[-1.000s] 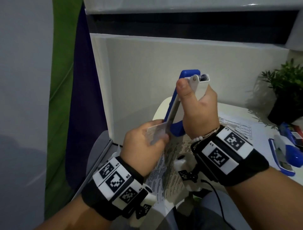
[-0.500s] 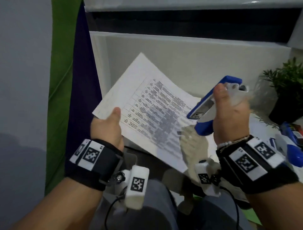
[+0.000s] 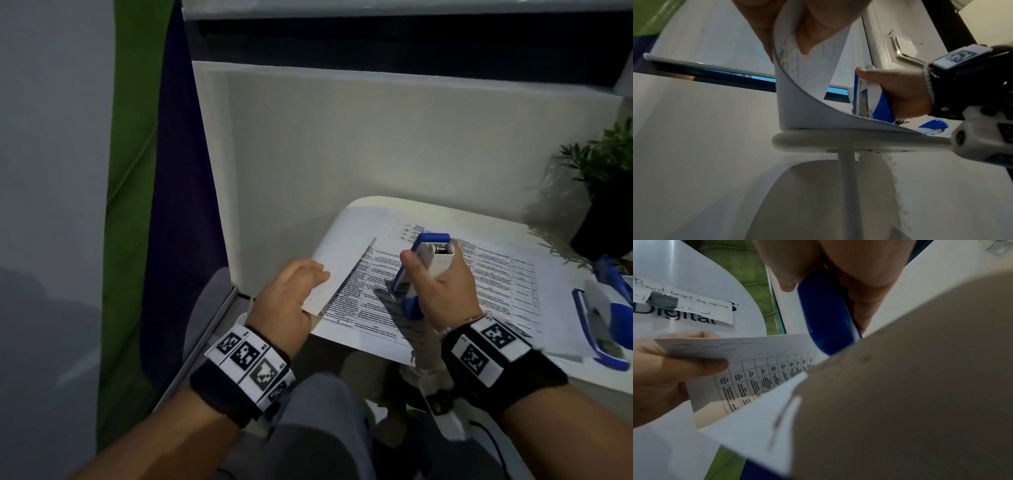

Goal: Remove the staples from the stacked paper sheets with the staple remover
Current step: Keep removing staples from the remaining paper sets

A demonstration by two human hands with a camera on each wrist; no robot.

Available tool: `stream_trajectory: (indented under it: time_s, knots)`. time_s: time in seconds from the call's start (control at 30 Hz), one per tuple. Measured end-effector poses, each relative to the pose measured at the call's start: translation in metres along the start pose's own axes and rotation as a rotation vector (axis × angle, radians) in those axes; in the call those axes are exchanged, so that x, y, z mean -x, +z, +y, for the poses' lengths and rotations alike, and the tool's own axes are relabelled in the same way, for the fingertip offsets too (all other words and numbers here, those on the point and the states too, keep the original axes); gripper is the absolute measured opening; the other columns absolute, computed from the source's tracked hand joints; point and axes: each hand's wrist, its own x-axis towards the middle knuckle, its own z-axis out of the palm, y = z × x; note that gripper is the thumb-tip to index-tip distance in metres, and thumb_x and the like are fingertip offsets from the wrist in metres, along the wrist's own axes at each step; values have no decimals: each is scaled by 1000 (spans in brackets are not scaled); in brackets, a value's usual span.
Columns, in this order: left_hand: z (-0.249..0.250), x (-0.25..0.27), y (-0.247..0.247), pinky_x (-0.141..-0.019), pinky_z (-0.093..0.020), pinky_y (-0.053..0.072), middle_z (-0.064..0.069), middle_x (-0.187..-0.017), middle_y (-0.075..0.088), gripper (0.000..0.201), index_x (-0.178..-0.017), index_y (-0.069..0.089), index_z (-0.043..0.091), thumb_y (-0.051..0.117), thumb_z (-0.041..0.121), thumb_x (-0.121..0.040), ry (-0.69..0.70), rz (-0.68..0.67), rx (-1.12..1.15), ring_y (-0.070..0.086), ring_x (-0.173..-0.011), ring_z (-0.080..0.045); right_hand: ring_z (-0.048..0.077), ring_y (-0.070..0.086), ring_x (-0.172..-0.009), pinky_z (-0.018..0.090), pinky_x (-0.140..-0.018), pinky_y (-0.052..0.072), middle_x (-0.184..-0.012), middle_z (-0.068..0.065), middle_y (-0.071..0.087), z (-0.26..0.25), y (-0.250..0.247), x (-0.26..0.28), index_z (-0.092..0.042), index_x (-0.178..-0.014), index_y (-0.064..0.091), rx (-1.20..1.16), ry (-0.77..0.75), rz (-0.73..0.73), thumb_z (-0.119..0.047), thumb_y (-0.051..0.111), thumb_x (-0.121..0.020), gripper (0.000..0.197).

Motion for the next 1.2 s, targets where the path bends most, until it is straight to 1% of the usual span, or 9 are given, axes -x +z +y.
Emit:
stream_trajectory:
  time_s: [0.1,0.2,0.27,0.4,0.6,0.77,1.0,1.13,1.2]
  knots:
    - [0,-2,1,-86,-11,41,2,-108,55,43,-100,68,9,38,17,-70,-16,14,-4,53,-99,-8,28,62,-90,38,-80,51,-99,11,66,1,0,1,-5,-129,43,-17,-14,-7,-88,51,-51,115]
    - [3,-4,-1,-87,-12,45,8,-105,60,30,-100,63,24,50,8,-78,-97,102,75,56,-97,0,14,58,-69,24,-59,43,-80,-6,60,-5,-1,2,-12,-112,51,-24,-69,-29,-58,59,-78,58]
    - [9,-9,-6,-76,-15,50,10,-92,67,26,-90,66,27,60,3,-84,-256,167,169,61,-84,2,9,58,-62,22,-52,47,-73,-11,59,-21,-5,5,-23,-97,50,-153,-124,-8,-48,56,-81,30]
    - [24,-18,-17,-60,-31,52,5,-67,65,22,-76,60,33,63,14,-87,-378,232,262,61,-63,-10,-2,63,-69,13,-60,50,-80,-12,68,-73,-18,6,0,-104,51,-483,-418,171,-62,50,-78,68]
    - [46,-19,-21,-53,-17,44,17,-58,59,27,-68,51,33,62,17,-88,-279,229,256,53,-53,0,13,65,-74,16,-68,50,-90,20,64,-126,-16,8,7,-103,52,-540,-608,6,-64,46,-79,75]
    - [59,-18,-24,-52,-27,46,2,-62,58,13,-75,51,22,59,29,-82,-194,215,202,55,-57,-9,-8,51,-56,4,-56,38,-61,-22,54,-128,-4,9,-21,-80,47,-462,-571,-74,-41,51,-84,21]
    - [70,-17,-28,-59,-38,53,6,-70,62,8,-80,52,25,61,25,-80,-183,200,244,60,-66,-10,-2,47,-53,10,-57,35,-54,-22,48,-128,6,11,-29,-72,47,-440,-555,-7,-49,51,-80,22]
    - [77,-17,-31,-83,-34,53,11,-102,66,43,-97,56,47,74,49,-58,-233,159,325,63,-97,-6,-1,48,-51,10,-56,35,-52,-22,48,-128,7,12,-31,-71,46,-469,-568,13,-48,52,-79,20]
    - [81,-19,-32,-87,-34,52,13,-102,68,49,-98,61,48,79,51,-52,-232,137,314,63,-99,-4,-3,48,-52,9,-56,35,-52,-23,49,-130,9,14,-31,-71,45,-482,-584,23,-47,52,-79,19]
